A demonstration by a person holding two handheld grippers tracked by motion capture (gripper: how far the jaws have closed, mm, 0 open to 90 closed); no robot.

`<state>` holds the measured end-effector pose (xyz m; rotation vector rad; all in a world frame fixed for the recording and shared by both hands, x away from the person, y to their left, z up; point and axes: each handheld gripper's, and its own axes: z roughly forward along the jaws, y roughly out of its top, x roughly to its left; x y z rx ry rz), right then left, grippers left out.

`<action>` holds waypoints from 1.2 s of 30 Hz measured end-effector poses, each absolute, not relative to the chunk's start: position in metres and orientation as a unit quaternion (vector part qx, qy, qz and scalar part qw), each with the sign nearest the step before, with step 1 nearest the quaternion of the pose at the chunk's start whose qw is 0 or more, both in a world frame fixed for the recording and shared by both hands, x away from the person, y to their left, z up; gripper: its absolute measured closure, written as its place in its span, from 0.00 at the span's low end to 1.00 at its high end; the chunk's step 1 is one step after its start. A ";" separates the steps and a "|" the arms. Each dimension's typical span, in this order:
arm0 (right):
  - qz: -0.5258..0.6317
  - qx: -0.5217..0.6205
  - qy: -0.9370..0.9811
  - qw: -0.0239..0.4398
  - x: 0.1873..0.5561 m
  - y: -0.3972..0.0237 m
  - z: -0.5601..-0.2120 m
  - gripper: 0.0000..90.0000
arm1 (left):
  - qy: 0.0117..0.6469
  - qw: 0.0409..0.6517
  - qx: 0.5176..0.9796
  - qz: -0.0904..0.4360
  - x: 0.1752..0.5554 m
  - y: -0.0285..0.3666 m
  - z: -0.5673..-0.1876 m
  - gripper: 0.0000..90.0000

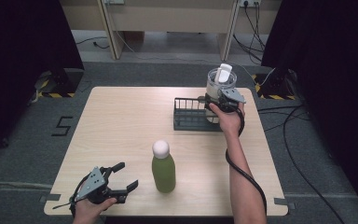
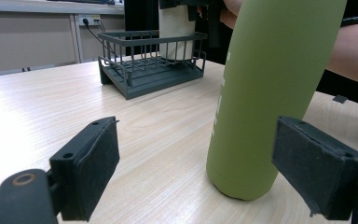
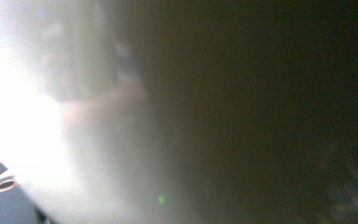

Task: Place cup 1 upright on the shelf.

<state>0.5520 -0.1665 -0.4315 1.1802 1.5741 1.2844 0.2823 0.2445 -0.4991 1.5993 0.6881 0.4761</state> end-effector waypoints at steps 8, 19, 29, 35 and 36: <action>0.504 0.462 0.619 0.387 0.551 -0.167 -0.432 0.11 | 0.298 0.620 0.696 0.206 0.282 0.244 -0.499 0.16; 0.509 0.460 0.616 0.386 0.548 -0.168 -0.434 0.11 | 0.296 0.620 0.697 0.206 0.281 0.243 -0.499 0.16; 0.509 0.455 0.619 0.388 0.547 -0.168 -0.435 0.10 | 0.295 0.619 0.698 0.206 0.282 0.243 -0.499 0.16; 0.510 0.456 0.619 0.386 0.547 -0.167 -0.435 0.10 | 0.294 0.619 0.698 0.206 0.282 0.243 -0.499 0.16; 0.510 0.456 0.619 0.385 0.547 -0.167 -0.435 0.10 | 0.294 0.619 0.698 0.206 0.282 0.243 -0.499 0.16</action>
